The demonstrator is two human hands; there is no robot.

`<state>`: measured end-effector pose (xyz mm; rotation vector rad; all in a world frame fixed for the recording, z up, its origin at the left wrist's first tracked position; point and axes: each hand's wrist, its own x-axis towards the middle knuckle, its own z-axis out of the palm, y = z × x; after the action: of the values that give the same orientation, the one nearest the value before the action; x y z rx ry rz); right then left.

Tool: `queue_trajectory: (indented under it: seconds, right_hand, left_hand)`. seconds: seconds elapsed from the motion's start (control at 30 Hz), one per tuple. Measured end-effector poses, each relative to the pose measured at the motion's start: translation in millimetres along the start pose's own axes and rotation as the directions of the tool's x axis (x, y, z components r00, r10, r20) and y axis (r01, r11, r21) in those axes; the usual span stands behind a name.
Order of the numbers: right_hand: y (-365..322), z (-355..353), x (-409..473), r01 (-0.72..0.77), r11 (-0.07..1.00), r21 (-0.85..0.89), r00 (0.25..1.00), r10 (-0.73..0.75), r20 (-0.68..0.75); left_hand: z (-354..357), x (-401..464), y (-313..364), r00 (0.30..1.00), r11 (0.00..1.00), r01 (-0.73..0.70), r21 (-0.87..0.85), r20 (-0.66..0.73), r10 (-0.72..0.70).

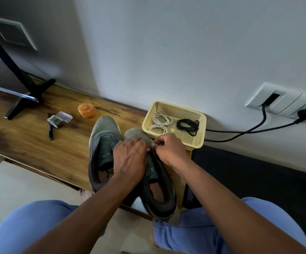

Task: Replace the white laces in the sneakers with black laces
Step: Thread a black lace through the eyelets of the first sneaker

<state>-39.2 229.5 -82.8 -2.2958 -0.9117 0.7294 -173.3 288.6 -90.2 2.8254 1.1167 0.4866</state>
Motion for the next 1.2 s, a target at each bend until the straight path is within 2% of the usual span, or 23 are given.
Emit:
queue_trajectory:
  seconds: [0.2, 0.43, 0.57, 0.67, 0.77, 0.83, 0.93, 1.0, 1.1, 1.2]
  right_hand:
    - [-6.5, 2.7, 0.6, -0.004, 1.0, -0.011, 1.0, 0.004, -0.028]
    - [-11.8, 5.3, -7.9, 0.199, 0.961, -0.191, 0.971, -0.219, -0.091]
    - [-9.5, 0.3, -11.2, 0.29, 0.931, -0.221, 0.936, -0.325, -0.138]
    - [-9.0, -6.8, -12.4, 0.3, 0.932, -0.204, 0.92, -0.339, -0.197]
    - [-8.8, -16.8, -5.8, 0.27, 0.95, -0.156, 0.899, -0.307, -0.313]
    - [-10.4, -27.2, -2.9, 0.261, 0.964, -0.051, 0.885, -0.26, -0.386]
    - [-18.0, -51.6, -4.5, 0.239, 0.942, 0.234, 0.881, -0.11, -0.46]
    - [-24.2, -71.6, -3.5, 0.259, 0.853, 0.454, 0.855, 0.016, -0.518]
    - [-26.1, -98.1, 2.8, 0.367, 0.687, 0.627, 0.766, 0.159, -0.623]
    - [-21.2, -119.5, 4.3, 0.452, 0.637, 0.624, 0.625, 0.273, -0.731]
  left_hand:
    - [-7.7, 2.1, -2.9, 0.998, 0.997, 0.053, -0.048, 0.024, -0.052]
    - [-21.5, 14.6, -10.6, 0.982, 0.983, 0.075, -0.165, 0.183, -0.044]
    - [-25.4, 14.4, -12.3, 0.974, 0.985, 0.085, -0.15, 0.221, -0.05]
    - [-28.3, 14.3, -11.8, 0.971, 0.985, 0.099, -0.138, 0.231, -0.065]
    - [-30.5, 14.4, -10.7, 0.966, 0.986, 0.112, -0.123, 0.247, -0.079]
    - [-32.1, 14.8, -10.4, 0.962, 0.985, 0.119, -0.128, 0.261, -0.083]
    - [-34.0, 15.4, -11.1, 0.955, 0.984, 0.127, -0.123, 0.284, -0.087]
    - [-33.8, 15.0, -11.4, 0.953, 0.985, 0.125, -0.117, 0.289, -0.087]
    - [-33.4, 14.0, -11.8, 0.956, 0.987, 0.12, -0.111, 0.282, -0.085]
    - [-33.2, 13.7, -12.4, 0.959, 0.988, 0.109, -0.106, 0.274, -0.076]
